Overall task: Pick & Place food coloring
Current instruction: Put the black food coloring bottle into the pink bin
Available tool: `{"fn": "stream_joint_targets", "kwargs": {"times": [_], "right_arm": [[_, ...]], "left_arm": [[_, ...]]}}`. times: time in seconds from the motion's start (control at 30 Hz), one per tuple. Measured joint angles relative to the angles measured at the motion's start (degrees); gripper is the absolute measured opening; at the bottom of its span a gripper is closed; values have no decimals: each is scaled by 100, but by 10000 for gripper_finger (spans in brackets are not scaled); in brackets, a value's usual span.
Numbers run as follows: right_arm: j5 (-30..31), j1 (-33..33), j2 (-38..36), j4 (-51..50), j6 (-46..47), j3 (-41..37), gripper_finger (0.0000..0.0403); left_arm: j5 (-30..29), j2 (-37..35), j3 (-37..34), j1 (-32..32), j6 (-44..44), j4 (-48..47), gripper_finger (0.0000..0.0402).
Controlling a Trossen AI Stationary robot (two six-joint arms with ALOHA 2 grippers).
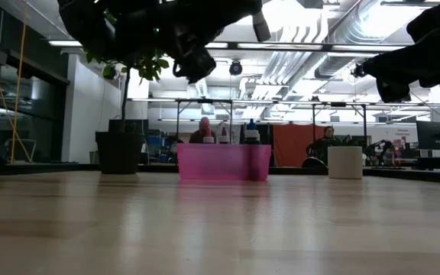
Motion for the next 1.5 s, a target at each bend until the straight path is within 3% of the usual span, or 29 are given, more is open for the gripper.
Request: {"fn": "stream_joint_targets", "kwargs": {"times": [0.2, 0.33, 0.63, 0.87, 1.07, 1.5], "right_arm": [[-1, 0, 0, 0, 0, 1, 99], [-1, 0, 0, 0, 1, 0, 99], [0, 1, 0, 0, 1, 0, 98], [0, -1, 0, 0, -1, 0, 98], [-1, -1, 0, 0, -1, 0, 98], [-2, 1, 0, 0, -1, 0, 98]], "left_arm": [[6, 0, 0, 59, -973, -240, 23], [288, 0, 0, 411, -1114, -309, 23], [2205, 2, 0, 1700, -1457, -414, 23], [3478, 2, 0, 2338, -1310, -1076, 23], [3437, 4, -232, 2521, -1229, -1448, 23], [1585, 4, -737, 2508, -1986, -776, 23]]}}
